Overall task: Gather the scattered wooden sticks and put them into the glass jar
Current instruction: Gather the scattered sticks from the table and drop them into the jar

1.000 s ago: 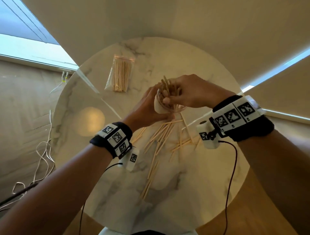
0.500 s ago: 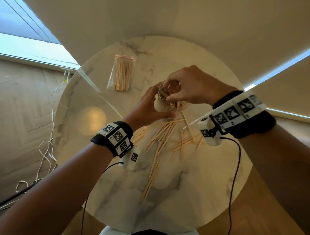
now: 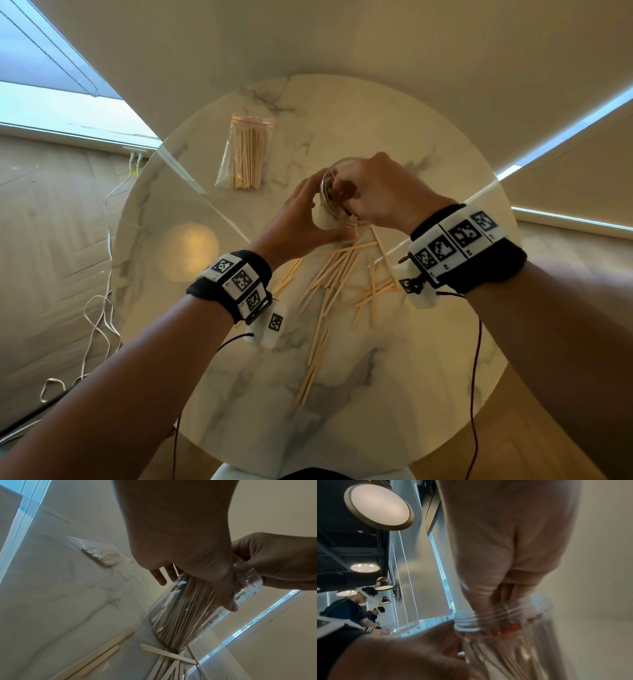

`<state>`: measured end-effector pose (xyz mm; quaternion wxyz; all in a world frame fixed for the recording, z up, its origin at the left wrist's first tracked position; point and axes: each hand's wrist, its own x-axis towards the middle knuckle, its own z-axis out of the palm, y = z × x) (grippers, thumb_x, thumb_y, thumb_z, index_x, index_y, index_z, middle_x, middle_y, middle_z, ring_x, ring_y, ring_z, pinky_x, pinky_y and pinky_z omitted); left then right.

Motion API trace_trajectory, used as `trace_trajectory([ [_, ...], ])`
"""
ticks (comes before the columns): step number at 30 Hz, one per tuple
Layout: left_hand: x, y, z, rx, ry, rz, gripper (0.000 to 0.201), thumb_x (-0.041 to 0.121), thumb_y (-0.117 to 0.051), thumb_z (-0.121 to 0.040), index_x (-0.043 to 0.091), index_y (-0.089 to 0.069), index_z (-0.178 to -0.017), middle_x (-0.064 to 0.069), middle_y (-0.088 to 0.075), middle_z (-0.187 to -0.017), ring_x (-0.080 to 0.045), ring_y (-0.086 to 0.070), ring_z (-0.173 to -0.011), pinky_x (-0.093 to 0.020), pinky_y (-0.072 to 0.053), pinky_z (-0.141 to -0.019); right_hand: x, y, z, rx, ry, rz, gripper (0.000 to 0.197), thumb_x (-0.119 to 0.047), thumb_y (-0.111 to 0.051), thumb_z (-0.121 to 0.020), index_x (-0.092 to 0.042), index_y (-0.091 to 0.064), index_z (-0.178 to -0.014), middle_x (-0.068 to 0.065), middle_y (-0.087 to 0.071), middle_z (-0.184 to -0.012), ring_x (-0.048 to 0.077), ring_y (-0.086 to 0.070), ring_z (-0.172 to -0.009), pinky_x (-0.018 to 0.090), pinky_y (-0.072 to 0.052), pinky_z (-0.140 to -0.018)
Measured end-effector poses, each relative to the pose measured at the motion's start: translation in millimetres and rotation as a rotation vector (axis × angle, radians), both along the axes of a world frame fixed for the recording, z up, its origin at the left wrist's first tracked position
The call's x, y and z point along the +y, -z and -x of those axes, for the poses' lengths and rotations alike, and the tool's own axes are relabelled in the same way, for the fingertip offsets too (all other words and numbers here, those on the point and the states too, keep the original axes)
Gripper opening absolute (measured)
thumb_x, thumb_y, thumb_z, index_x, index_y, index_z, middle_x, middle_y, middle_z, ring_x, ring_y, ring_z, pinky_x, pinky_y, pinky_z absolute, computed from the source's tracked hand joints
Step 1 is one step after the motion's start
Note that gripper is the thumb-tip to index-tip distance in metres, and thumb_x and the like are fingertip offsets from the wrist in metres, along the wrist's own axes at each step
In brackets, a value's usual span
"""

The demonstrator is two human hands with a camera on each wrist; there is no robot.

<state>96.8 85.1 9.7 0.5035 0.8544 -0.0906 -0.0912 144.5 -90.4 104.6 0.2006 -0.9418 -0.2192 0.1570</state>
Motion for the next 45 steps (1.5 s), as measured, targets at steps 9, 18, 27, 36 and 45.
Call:
trace_trajectory([
  [9, 21.9, 11.3, 36.6, 0.12, -0.107, -0.315, 0.08, 0.049, -0.077, -0.088, 0.021, -0.039, -0.153, -0.004, -0.05, -0.142, -0.016, -0.052, -0.123, -0.043, -0.051, -0.107, -82.0, 6.2, 19.3, -0.11, 0.563, -0.37, 0.01, -0.025, -0.06, -0.091, -0.02, -0.068, -0.088, -0.002, -0.072, -0.074, 0.013, -0.07, -0.066, 0.031, -0.058, -0.067],
  [18, -12.1, 52.8, 114.4, 0.066, -0.096, -0.648, 0.052, 0.054, -0.056, -0.091, 0.022, -0.054, -0.133, -0.005, -0.055, -0.13, -0.03, -0.053, -0.116, -0.044, -0.046, -0.101, -98.8, 121.0, 141.4, 0.184, 0.67, 0.033, 0.021, -0.018, -0.063, -0.094, -0.002, -0.058, -0.107, 0.02, -0.054, -0.108, 0.044, -0.057, -0.096, 0.044, -0.045, -0.079],
  [27, -32.8, 46.6, 156.8, 0.019, 0.052, -0.579, 0.039, 0.044, -0.039, -0.103, 0.025, -0.051, -0.135, 0.0, -0.053, -0.129, -0.021, -0.051, -0.111, -0.036, -0.048, -0.097, -55.7, 116.8, 155.4, 0.047, 0.326, 0.007, 0.024, -0.019, -0.051, -0.098, -0.01, -0.066, -0.114, 0.01, -0.057, -0.117, 0.029, -0.058, -0.101, 0.041, -0.053, -0.081],
  [36, -30.5, 35.8, 115.7, 0.051, 0.094, -0.626, 0.051, 0.046, -0.06, -0.096, 0.02, -0.052, -0.139, -0.004, -0.053, -0.135, -0.028, -0.051, -0.122, -0.042, -0.047, -0.103, -62.4, 119.7, 98.0, 0.005, -0.09, 0.16, 0.046, -0.007, -0.058, -0.089, -0.019, -0.058, -0.134, 0.012, -0.05, -0.128, 0.035, -0.049, -0.108, 0.049, -0.052, -0.09],
  [45, 27.2, 44.9, 168.9, 0.063, 0.183, -0.595, 0.039, 0.04, -0.06, -0.097, 0.022, -0.055, -0.132, 0.0, -0.058, -0.128, -0.024, -0.058, -0.114, -0.039, -0.051, -0.099, -80.1, 121.1, 203.5, 0.057, 0.247, -0.061, 0.032, -0.012, -0.057, -0.091, -0.015, -0.062, -0.122, 0.005, -0.05, -0.123, 0.023, -0.052, -0.109, 0.037, -0.051, -0.091],
])
